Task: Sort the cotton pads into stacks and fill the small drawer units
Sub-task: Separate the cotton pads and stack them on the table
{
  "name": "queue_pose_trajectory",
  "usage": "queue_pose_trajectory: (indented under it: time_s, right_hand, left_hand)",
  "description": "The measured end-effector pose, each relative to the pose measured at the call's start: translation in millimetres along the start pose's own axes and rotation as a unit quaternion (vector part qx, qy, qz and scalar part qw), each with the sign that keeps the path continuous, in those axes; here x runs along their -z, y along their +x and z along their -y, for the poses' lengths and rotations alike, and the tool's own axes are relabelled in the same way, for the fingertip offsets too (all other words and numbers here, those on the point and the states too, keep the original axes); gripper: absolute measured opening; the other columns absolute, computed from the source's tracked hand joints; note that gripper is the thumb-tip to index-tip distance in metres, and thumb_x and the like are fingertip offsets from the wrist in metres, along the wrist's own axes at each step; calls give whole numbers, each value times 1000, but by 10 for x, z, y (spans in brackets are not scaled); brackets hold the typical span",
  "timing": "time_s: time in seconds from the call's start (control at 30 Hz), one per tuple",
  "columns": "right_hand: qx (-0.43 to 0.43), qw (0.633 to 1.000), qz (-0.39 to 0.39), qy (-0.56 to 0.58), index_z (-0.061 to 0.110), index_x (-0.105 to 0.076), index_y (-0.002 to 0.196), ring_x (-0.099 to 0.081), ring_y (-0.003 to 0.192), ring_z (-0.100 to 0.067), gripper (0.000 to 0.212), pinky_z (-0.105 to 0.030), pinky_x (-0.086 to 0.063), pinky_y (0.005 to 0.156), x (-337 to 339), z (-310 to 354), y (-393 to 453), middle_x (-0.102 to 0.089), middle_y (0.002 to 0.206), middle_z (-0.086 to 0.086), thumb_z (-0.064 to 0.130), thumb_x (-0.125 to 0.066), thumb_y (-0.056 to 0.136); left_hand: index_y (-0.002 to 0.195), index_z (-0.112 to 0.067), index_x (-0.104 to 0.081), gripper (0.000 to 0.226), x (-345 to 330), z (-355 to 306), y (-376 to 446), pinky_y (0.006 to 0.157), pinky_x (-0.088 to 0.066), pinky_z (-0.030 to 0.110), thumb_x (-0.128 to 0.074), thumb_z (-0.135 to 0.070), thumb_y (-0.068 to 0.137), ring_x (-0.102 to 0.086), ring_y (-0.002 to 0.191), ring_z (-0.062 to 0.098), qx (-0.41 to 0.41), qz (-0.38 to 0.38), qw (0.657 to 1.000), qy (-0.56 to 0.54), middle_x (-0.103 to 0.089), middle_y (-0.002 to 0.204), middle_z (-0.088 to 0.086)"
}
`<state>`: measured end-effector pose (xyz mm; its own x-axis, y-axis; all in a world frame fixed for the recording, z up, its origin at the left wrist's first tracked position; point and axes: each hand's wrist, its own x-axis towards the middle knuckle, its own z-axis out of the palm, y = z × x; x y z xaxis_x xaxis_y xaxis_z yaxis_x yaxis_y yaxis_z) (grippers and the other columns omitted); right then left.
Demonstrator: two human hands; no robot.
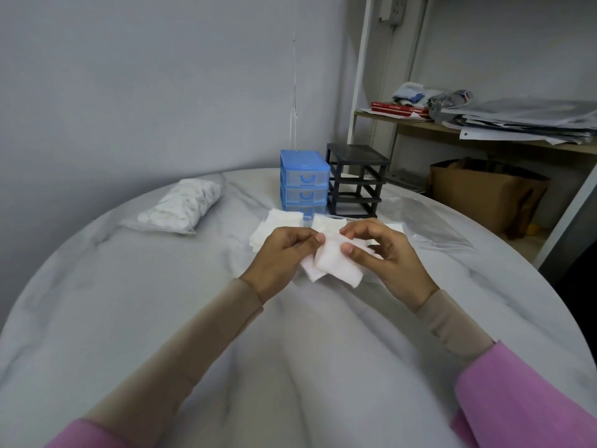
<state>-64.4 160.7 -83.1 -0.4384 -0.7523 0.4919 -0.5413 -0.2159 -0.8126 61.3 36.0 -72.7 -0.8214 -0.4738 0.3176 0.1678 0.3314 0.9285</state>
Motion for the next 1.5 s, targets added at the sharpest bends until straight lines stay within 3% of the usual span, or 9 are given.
queue_pose_trajectory:
  time_s: [0.2, 0.3, 0.47, 0.67, 0.83, 1.03, 1.33, 1.43, 1.5]
  right_hand:
    - [7, 1000, 12, 3, 22, -63, 78, -56, 104, -4, 11, -33, -41, 89, 26, 45, 0, -60, 108, 9, 32, -68, 76]
    - [10, 998, 28, -53, 23, -65, 77, -54, 104, -1, 8, -27, -41, 91, 27, 22, -11, -59, 106, 10, 31, -65, 76]
    - [7, 996, 12, -84, 21, -64, 77, -56, 90, -7, 6, -25, -42, 78, 36, -16, -5, -60, 94, 9, 19, -68, 82]
    - [-15, 998, 9, -55, 22, -61, 78, -55, 75, -2, 9, -14, -42, 67, 11, -10, -13, -61, 78, 15, 18, -67, 83]
    - [-15, 999, 10, -41, 22, -59, 76, -53, 70, -3, 13, -14, -43, 65, 12, -4, -12, -60, 73, 20, 15, -68, 82]
    - [-23, 999, 12, -44, 24, -58, 75, -51, 69, 0, 16, -11, -41, 64, 1, -3, -18, -58, 71, 23, 14, -69, 82]
    - [-19, 1000, -16, 5, 21, -53, 81, -54, 77, -7, 25, -18, -43, 70, 37, 0, 11, -57, 80, 12, -2, -64, 83]
    - [-28, 998, -50, 27, 18, -50, 80, -55, 81, -1, 27, -18, -44, 74, 80, 5, 50, -55, 80, 10, -7, -57, 86]
    - [-34, 996, -81, 32, 15, -54, 77, -54, 76, 3, 27, -13, -43, 71, 132, 13, 87, -57, 80, 7, -10, -51, 87]
  left_hand:
    - [65, -20, -63, 30, 47, 53, 14, 62, -36, 7, -53, -13, 93, -49, 58, -6, -25, -22, 998, 54, -58, 60, -17]
    - [71, -19, -62, 25, 19, 53, -1, 65, -36, 7, -53, -9, 93, -50, 65, -2, -48, 5, 991, 127, -57, 68, -17]
    - [77, -11, -67, 22, -3, 91, -12, 68, -37, 16, -53, -10, 93, -47, 67, 3, -69, 18, 986, 151, -59, 70, -6]
    - [71, -21, -63, 22, -9, 105, 8, 66, -38, 14, -52, -29, 88, -48, 66, 2, -73, 17, 991, 115, -57, 67, -14]
    - [74, -18, -65, 24, -28, 129, 13, 71, -41, 21, -53, -13, 94, -51, 71, 7, -65, 2, 992, 109, -60, 72, -7]
    - [73, -21, -62, 24, -58, 117, -22, 66, -38, 7, -53, -11, 93, -52, 65, -6, -78, -13, 990, 116, -58, 70, -15]
    - [83, -24, -63, 30, 3, 89, -33, 73, -36, 4, -47, 1, 87, -54, 85, 3, -81, -45, 986, 138, -64, 92, -4]
    - [96, -21, -57, 28, 39, 94, -21, 66, -40, 16, -45, 3, 87, -55, 75, 8, -79, -77, 985, 133, -65, 94, 2]
    - [102, -18, -48, 29, 31, 69, -4, 54, -36, 11, -41, 6, 88, -51, 63, -1, -53, -86, 989, 105, -62, 91, -2]
